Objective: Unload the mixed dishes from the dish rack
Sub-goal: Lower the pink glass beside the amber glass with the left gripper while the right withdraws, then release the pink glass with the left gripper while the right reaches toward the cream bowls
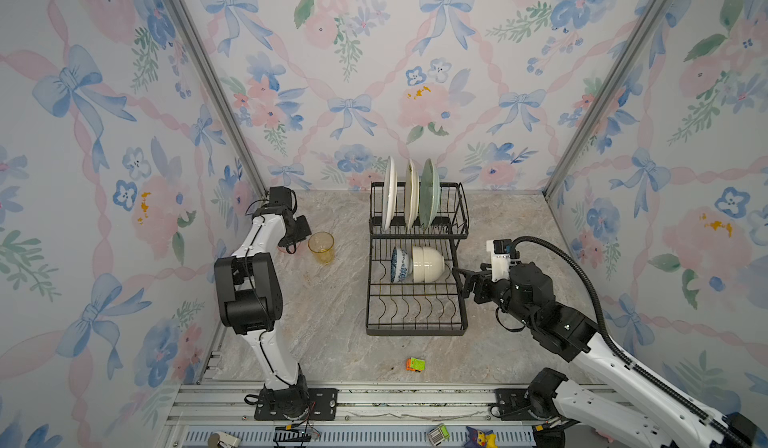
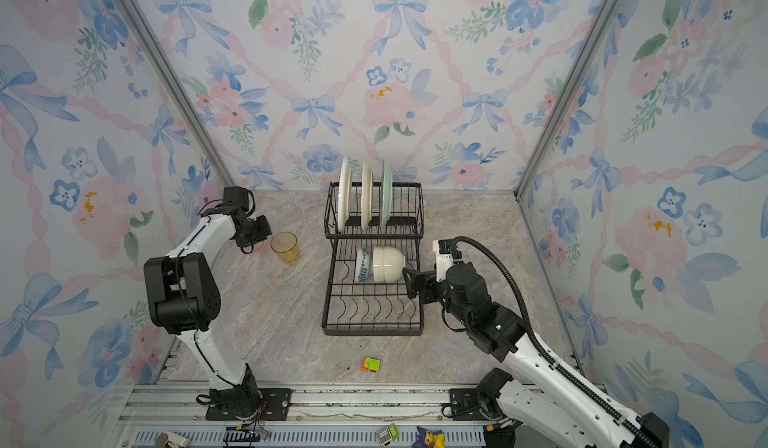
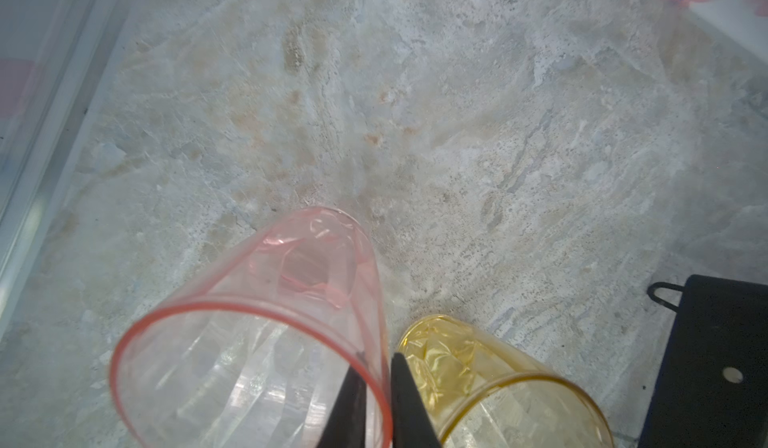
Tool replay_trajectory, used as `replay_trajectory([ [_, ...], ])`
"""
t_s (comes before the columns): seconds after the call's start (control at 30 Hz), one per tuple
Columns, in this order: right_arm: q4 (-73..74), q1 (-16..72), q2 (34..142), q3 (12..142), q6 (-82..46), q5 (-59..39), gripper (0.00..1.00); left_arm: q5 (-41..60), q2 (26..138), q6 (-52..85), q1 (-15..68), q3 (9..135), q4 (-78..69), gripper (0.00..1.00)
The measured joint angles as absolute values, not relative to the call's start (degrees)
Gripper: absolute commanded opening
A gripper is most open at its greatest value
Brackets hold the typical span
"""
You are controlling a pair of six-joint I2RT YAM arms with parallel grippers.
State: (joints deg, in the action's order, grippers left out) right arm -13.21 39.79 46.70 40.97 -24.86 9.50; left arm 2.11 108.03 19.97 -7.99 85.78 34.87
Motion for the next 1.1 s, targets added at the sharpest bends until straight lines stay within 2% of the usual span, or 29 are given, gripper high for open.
replay_trajectory([
  [0.03,-13.4,39.8,46.9,41.1,-25.0,9.6,0.97,2.1,108.1,19.9,-8.1,85.9,34.9,0.19],
  [0.1,-13.7,39.7,47.1,41.3,-25.3,9.8,0.97,2.2,108.3,19.7,-8.2,86.0,34.9,0.32],
  [0.23,-14.5,39.3,47.1,41.3,-26.0,9.9,0.97,2.2,108.4,19.3,-8.6,86.1,35.0,0.47],
  [0.33,-14.7,39.2,47.1,41.3,-26.5,10.0,0.97,2.2,108.4,18.9,-8.7,86.7,35.3,0.66],
  [0.47,-15.3,39.0,48.2,41.5,-27.3,9.9,0.97,2.2,108.3,18.5,-8.7,88.0,35.4,0.80],
  [0.53,-15.6,39.0,49.1,41.5,-27.7,9.9,0.97,2.3,108.0,18.2,-8.7,88.1,35.3,0.98],
  [0.77,-14.7,39.0,50.7,41.4,-28.1,8.8,0.97,4.1,104.7,18.5,-8.7,87.7,35.5,0.98],
  [1.1,-9.4,39.2,54.1,38.4,-27.8,7.7,1.00,6.5,93.2,20.0,-6.3,81.0,35.5,0.98],
])
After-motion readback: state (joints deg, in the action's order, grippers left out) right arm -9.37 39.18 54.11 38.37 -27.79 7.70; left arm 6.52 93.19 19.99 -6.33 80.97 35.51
